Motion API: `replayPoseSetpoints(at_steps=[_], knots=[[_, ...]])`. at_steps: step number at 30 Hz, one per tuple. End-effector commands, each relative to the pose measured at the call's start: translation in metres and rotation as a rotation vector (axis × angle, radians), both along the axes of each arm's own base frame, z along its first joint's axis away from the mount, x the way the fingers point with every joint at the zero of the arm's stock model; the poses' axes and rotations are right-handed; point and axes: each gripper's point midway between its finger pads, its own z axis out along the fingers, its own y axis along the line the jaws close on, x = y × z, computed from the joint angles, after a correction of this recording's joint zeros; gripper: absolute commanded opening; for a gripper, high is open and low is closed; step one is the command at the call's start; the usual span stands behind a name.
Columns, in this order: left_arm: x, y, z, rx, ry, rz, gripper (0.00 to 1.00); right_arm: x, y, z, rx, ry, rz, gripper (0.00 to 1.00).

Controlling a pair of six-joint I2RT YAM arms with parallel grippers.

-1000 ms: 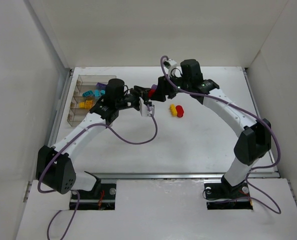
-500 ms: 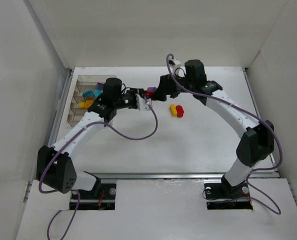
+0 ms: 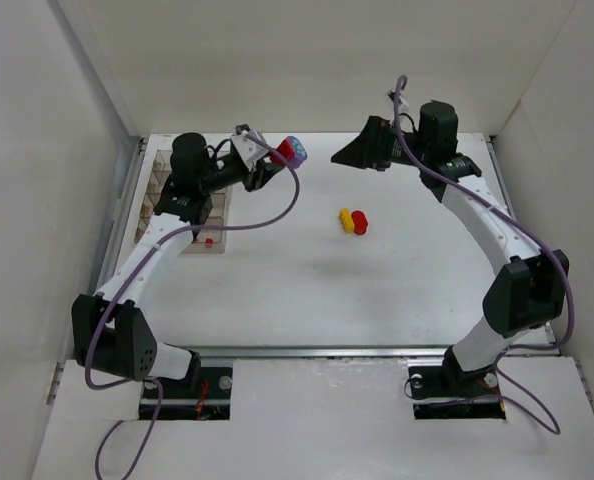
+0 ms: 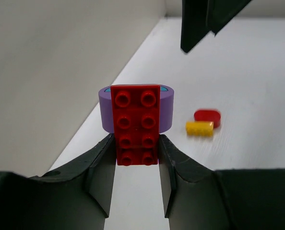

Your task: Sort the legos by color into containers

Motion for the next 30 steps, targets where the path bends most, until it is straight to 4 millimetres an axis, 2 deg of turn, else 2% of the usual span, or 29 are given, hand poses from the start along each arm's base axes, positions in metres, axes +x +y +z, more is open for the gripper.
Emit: replayPoseSetpoints(at_steps=[1,5,7,8,10,15,17,20,24,28,30], knots=[[-0.035,-0.019,0.103,-0.246,-0.098,-0.191,0.0,-0.025,0.008,0.082,0.178,-0.123,0.116,1.0],[-0.044,-0.025,0.123,-0.277,-0.128,-0.242,0.0,-0.04,0.012,0.117,0.277,-0.164,0.195,1.0],[-0.045,-0.025,0.124,-0.267,-0.157,-0.252,0.0,-0.044,0.013,0.123,0.31,-0.168,0.212,1.0],[-0.043,-0.026,0.125,-0.267,-0.159,-0.252,0.0,-0.049,0.013,0.134,0.349,-0.187,0.233,1.0],[-0.047,-0.03,0.125,-0.26,-0.167,-0.272,0.0,-0.054,0.013,0.141,0.395,-0.188,0.248,1.0],[-0.059,-0.04,0.133,-0.235,-0.25,-0.315,0.0,-0.051,0.02,0.144,0.451,-0.148,0.288,1.0],[-0.061,-0.044,0.133,-0.229,-0.269,-0.324,0.0,-0.06,0.024,0.155,0.452,-0.174,0.318,1.0],[-0.063,-0.046,0.134,-0.223,-0.287,-0.332,0.0,-0.057,0.03,0.148,0.457,-0.151,0.313,1.0],[-0.068,-0.042,0.148,-0.219,-0.352,-0.322,0.0,-0.048,0.03,0.133,0.467,-0.106,0.262,0.99],[-0.075,-0.04,0.148,-0.208,-0.379,-0.33,0.0,-0.048,0.03,0.132,0.464,-0.114,0.262,0.98],[-0.079,-0.039,0.152,-0.21,-0.39,-0.331,0.0,-0.049,0.038,0.127,0.463,-0.098,0.277,0.96]])
